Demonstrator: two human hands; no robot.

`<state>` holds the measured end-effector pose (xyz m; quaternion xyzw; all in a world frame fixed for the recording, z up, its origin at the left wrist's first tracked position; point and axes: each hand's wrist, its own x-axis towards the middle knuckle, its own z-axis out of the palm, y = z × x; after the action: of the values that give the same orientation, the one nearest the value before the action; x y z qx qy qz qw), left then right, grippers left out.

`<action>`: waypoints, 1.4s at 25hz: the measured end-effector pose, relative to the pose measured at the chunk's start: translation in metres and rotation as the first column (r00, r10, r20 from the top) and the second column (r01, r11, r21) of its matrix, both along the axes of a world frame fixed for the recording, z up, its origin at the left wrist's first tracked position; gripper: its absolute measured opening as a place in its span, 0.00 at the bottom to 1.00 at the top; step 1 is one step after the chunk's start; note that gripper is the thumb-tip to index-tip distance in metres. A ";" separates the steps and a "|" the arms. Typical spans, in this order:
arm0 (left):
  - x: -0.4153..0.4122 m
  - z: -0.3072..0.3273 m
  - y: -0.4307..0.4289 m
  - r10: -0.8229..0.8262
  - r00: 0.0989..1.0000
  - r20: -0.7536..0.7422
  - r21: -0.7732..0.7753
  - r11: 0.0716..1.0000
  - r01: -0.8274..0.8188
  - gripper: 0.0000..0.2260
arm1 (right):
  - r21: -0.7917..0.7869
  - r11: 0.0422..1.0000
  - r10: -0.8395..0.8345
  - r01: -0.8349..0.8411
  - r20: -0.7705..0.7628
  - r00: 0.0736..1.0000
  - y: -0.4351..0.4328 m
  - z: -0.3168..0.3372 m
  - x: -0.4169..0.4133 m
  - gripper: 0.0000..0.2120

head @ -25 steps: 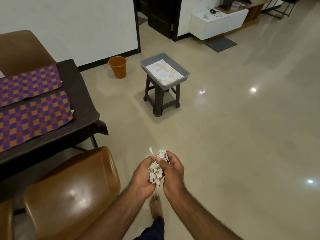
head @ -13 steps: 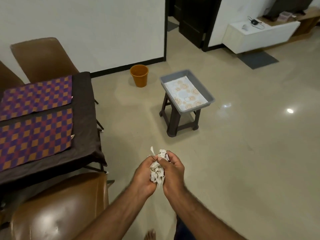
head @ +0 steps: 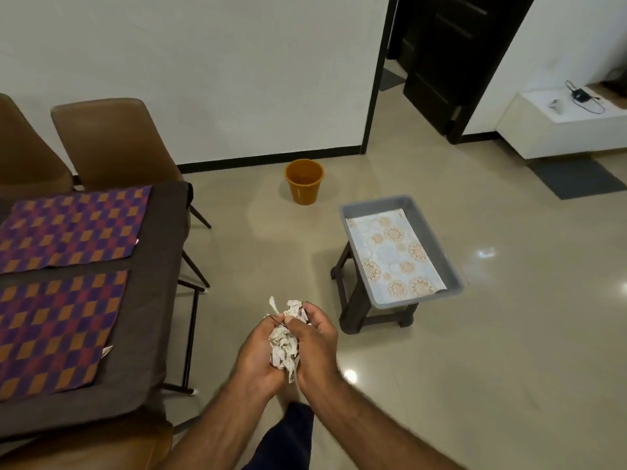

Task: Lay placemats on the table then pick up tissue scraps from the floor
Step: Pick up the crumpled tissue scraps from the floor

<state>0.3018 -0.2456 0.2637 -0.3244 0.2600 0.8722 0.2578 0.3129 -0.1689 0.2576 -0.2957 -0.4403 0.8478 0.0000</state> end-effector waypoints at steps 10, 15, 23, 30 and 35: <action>-0.316 -0.007 -0.045 -0.094 0.994 -0.052 -0.003 0.996 0.094 0.19 | 0.037 0.999 -0.022 0.020 0.049 0.999 -0.035 -0.005 -0.313 0.15; -0.448 -0.011 -0.051 -0.141 0.989 -0.037 -0.001 0.990 0.141 0.23 | 0.003 0.998 -0.062 0.062 0.063 0.996 -0.039 -0.004 -0.442 0.15; -0.667 -0.053 -0.020 -0.200 0.980 -0.021 -0.026 0.980 0.199 0.22 | -0.035 0.996 -0.079 0.084 0.114 0.990 -0.005 -0.043 -0.653 0.18; -0.861 -0.119 0.036 -0.287 0.955 0.074 -0.024 0.957 0.290 0.21 | 0.026 0.987 -0.159 0.157 0.246 0.956 0.048 -0.101 -0.848 0.15; -0.978 -0.227 0.073 -0.335 0.930 0.152 0.002 0.941 0.339 0.20 | 0.061 0.977 -0.212 0.203 0.289 0.933 0.080 -0.196 -0.958 0.16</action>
<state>-0.6765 -0.1729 0.0369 -0.3429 0.3022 0.7849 0.4184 -0.6450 -0.0890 0.0616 -0.4632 -0.4145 0.7828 0.0283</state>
